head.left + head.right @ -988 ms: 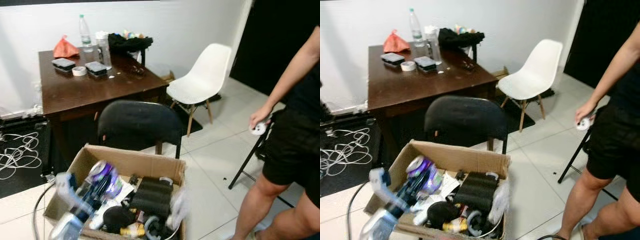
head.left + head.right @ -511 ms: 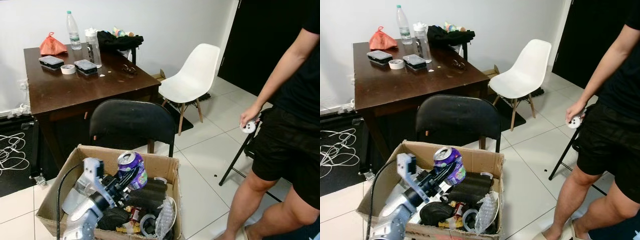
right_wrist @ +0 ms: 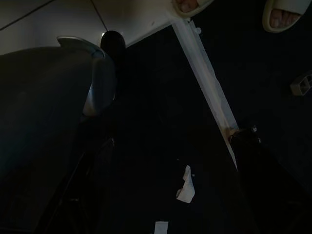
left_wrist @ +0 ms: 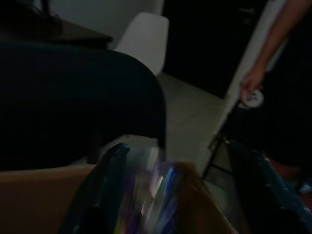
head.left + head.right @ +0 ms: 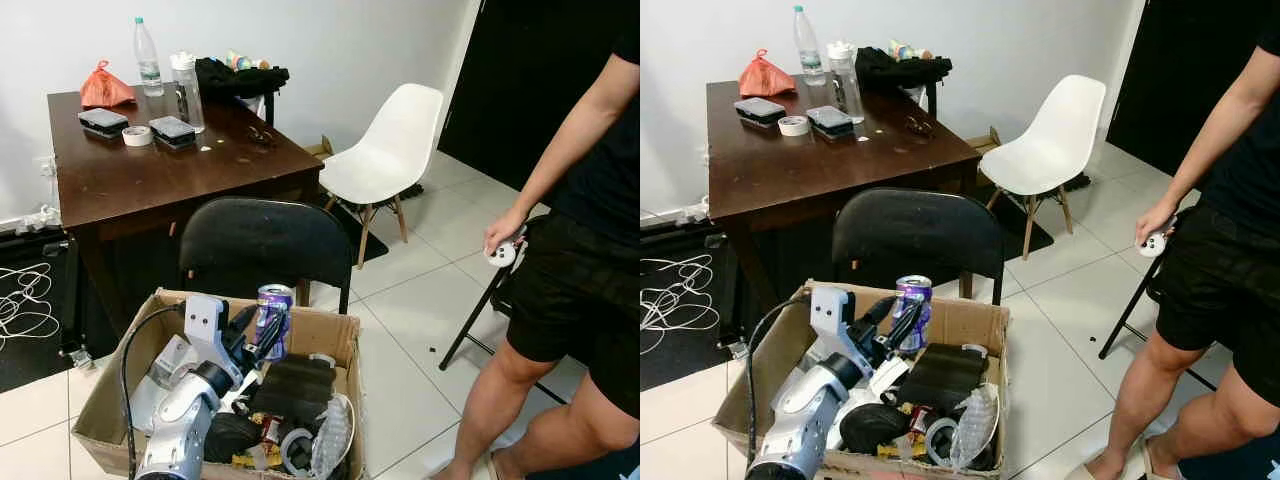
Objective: Picking trash to rubbish bin
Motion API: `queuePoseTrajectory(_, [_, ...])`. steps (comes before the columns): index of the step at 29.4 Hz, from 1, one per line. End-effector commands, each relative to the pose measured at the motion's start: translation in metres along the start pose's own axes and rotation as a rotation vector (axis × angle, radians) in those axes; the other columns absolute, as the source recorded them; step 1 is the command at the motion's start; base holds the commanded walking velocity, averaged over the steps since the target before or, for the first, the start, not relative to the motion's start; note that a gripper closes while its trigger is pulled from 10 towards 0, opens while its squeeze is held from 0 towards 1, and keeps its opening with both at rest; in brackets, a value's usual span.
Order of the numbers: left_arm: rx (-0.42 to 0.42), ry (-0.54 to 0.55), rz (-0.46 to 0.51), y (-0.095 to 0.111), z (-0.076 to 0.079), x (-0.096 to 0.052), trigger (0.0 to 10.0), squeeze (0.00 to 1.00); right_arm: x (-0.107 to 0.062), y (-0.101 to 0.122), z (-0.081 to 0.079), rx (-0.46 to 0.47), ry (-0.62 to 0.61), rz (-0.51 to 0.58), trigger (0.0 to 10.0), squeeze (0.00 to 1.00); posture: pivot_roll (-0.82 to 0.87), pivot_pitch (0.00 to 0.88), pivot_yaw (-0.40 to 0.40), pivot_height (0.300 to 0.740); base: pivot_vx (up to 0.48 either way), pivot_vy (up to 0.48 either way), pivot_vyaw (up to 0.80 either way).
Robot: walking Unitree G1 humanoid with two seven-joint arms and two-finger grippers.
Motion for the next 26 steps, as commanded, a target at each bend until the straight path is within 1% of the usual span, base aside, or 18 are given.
queuePoseTrajectory(1, [0.03, 0.02, -0.023, -0.003, -0.004, -0.001, 10.0, 1.0, -0.001, -0.007, 0.003, -0.001, -0.005, -0.018, 10.0, 0.0, -0.04, 0.127, 0.011, 0.74, 0.0, 0.0, 0.0])
queuePoseTrajectory(2, [0.03, 0.02, -0.023, -0.003, -0.004, -0.001, 10.0, 1.0, -0.001, -0.007, 0.003, -0.001, -0.005, -0.018, 10.0, 0.0, -0.04, 0.127, 0.011, 0.74, 0.0, 0.0, 0.0])
queuePoseTrajectory(4, [0.048, 0.067, -0.046, -0.005, -0.013, -0.003, 10.0, 1.0, -0.001, -0.008, 0.003, -0.002, -0.004, -0.02, 10.0, 0.0, -0.04, 0.128, 0.013, 0.74, 0.0, 0.0, 0.0])
queuePoseTrajectory(8, [0.063, 0.096, -0.075, -0.009, -0.019, -0.006, 10.0, 1.0, -0.001, -0.009, 0.001, -0.004, 0.002, -0.021, 10.0, 0.0, -0.04, 0.129, 0.013, 0.74, 0.0, 0.0, 0.0])
queuePoseTrajectory(9, [0.057, 0.098, -0.082, -0.011, -0.02, -0.007, 10.0, 0.87, -0.001, -0.009, 0.0, -0.005, 0.004, -0.021, 10.0, 0.0, -0.04, 0.129, 0.014, 0.74, 0.0, 0.0, 0.0])
queuePoseTrajectory(10, [0.053, 0.101, -0.086, -0.012, -0.02, -0.008, 10.0, 0.0, 0.0, -0.008, -0.001, -0.006, 0.006, -0.021, 10.0, 0.0, -0.04, 0.129, 0.014, 0.74, 0.0, 0.0, 0.0])
queuePoseTrajectory(14, [-0.043, 0.055, -0.1, -0.019, -0.022, -0.017, 10.0, 0.0, 0.001, -0.007, -0.011, -0.009, 0.016, -0.019, 10.0, 0.0, -0.04, 0.131, 0.014, 0.74, 0.0, 0.0, 0.0])
queuePoseTrajectory(17, [-0.09, 0.006, -0.11, -0.022, -0.021, -0.024, 10.0, 0.0, 0.001, -0.006, -0.014, -0.01, 0.021, -0.018, 10.0, 0.0, -0.04, 0.132, 0.015, 0.74, 0.0, 0.0, 0.0])
queuePoseTrajectory(18, [-0.084, 0.001, -0.132, -0.026, -0.023, -0.028, 10.0, 0.0, 0.001, -0.005, -0.016, -0.011, 0.023, -0.017, 10.0, 0.0, -0.03, 0.133, 0.016, 0.74, 0.0, 0.0, 0.0])
queuePoseTrajectory(19, [-0.044, -0.007, -0.197, -0.038, -0.027, -0.038, 10.0, 0.0, 0.002, -0.004, -0.02, -0.013, 0.028, -0.015, 10.0, 0.0, -0.03, 0.134, 0.017, 0.74, -0.251, 0.0, 0.0])
queuePoseTrajectory(20, [-0.044, -0.007, -0.197, -0.038, -0.027, -0.038, 10.0, 0.0, 0.002, -0.004, -0.02, -0.013, 0.028, -0.015, 10.0, 0.0, -0.03, 0.134, 0.017, 0.74, -0.251, 0.0, 0.0])
queuePoseTrajectory(22, [-0.034, -0.007, -0.222, -0.043, -0.029, -0.043, 10.0, 0.0, 0.002, -0.003, -0.022, -0.014, 0.03, -0.014, 10.0, 0.0, -0.03, 0.135, 0.018, 0.74, -0.261, 0.0, 0.0])
queuePoseTrajectory(26, [-0.063, 0.016, -0.261, -0.055, -0.034, -0.056, 10.0, 0.0, 0.002, -0.002, -0.024, -0.015, 0.035, -0.013, 10.0, 0.0, -0.03, 0.141, 0.021, 0.74, -0.279, 0.0, 0.0])
Point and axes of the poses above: a point about 5 cm out from each wrist's last joint towards the gripper, its own x axis pointing out of the wrist towards the gripper, its own y axis along the axis of the wrist's last joint, z = x × y, the point moved 4 cm from there along x, pointing out of the wrist towards the gripper, and after that the axes turned 5 degrees about x, right-handed, at the moved point
